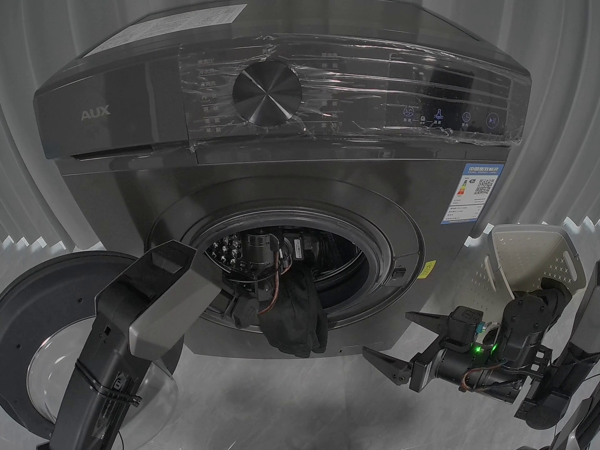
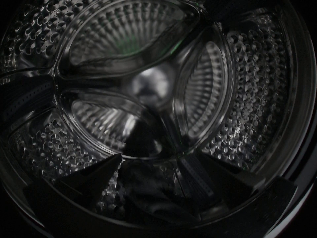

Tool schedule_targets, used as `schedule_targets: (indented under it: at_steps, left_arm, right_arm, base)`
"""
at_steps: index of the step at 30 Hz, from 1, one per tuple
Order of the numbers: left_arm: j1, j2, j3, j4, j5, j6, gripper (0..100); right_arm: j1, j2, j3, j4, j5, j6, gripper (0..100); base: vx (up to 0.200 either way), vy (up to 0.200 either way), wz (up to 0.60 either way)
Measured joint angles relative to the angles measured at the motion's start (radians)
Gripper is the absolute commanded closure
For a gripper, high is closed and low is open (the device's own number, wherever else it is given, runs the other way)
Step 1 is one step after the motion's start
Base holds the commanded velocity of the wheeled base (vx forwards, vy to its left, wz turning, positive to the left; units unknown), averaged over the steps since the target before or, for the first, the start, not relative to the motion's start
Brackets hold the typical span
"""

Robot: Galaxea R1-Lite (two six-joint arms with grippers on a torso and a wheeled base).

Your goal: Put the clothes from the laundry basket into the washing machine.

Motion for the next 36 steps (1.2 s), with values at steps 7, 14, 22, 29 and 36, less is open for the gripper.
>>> schedule_targets:
  at_steps: [7,14,22,29,36]
  left_arm:
    - [-0.026,-0.075,0.222,0.059,-0.069,0.001,0]
    - [-0.052,-0.127,0.357,0.136,-0.122,0.019,0]
    - [-0.051,-0.109,0.356,0.136,-0.124,0.031,100]
    - [-0.049,-0.092,0.343,0.139,-0.116,0.032,100]
    - [-0.044,-0.074,0.26,0.126,-0.096,0.027,100]
  right_arm:
    - [0.0,0.002,0.0,0.0,0.0,0.0,0]
    - [0.001,0.004,0.002,0.0,0.0,0.0,0]
    - [0.001,0.004,0.0,0.0,0.001,0.001,0]
    - [0.008,0.001,-0.001,0.0,0.014,0.0,0]
    - [0.021,-0.008,-0.006,-0.002,0.026,-0.002,0]
  base:
    - [0.0,0.0,0.0]
    - [0.0,0.0,0.0]
    - [0.0,0.0,0.0]
    - [0.0,0.0,0.0]
    - [0.0,0.0,0.0]
